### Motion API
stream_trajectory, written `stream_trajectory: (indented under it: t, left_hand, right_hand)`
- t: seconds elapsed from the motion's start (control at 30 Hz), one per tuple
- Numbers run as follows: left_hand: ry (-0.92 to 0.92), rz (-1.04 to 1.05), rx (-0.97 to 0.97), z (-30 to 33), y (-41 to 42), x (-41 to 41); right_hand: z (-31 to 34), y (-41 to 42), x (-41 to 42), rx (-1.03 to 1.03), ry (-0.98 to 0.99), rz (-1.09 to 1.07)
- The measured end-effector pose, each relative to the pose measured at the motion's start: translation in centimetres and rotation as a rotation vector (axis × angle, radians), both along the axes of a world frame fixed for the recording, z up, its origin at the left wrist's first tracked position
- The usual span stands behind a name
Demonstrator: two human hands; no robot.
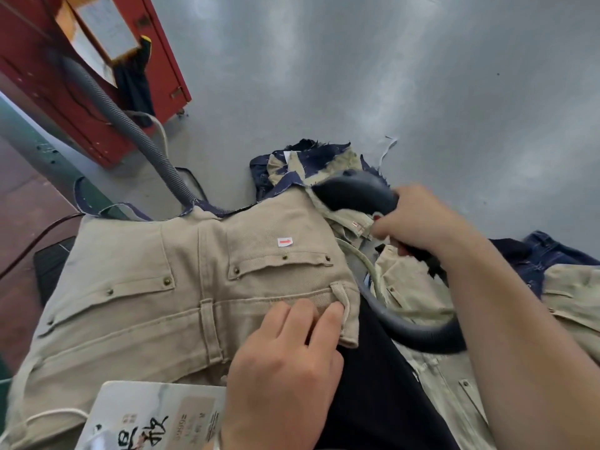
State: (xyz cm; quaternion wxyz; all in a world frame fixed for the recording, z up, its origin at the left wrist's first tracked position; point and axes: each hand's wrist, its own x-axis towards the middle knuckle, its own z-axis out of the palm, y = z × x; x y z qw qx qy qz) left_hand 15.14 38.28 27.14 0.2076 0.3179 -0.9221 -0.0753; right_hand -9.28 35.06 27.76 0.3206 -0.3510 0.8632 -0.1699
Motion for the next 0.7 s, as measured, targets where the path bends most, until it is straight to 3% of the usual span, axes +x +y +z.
stream_trajectory:
  t: [0.2, 0.3, 0.47, 0.7]
  left_hand:
    - [0.015, 0.014, 0.001, 0.1, 0.1, 0.4]
    - [0.021, -0.001, -0.005, 0.0, 0.1, 0.5]
    - [0.034, -0.023, 0.008, -0.2, -0.1, 0.4]
    - [0.056, -0.099, 0.080, 0.2, 0.1, 0.8]
  right_hand:
    - [2.2, 1.5, -4.0, -0.146, -0.063, -0.207]
    - [4.7, 5.4, -2.5, -0.160, -0.015, -0.094]
    - [4.8, 8.6, 2.6, 0.019, -0.015, 0.188]
    - [1.2, 1.9, 1.6, 0.035, 0.055, 0.099]
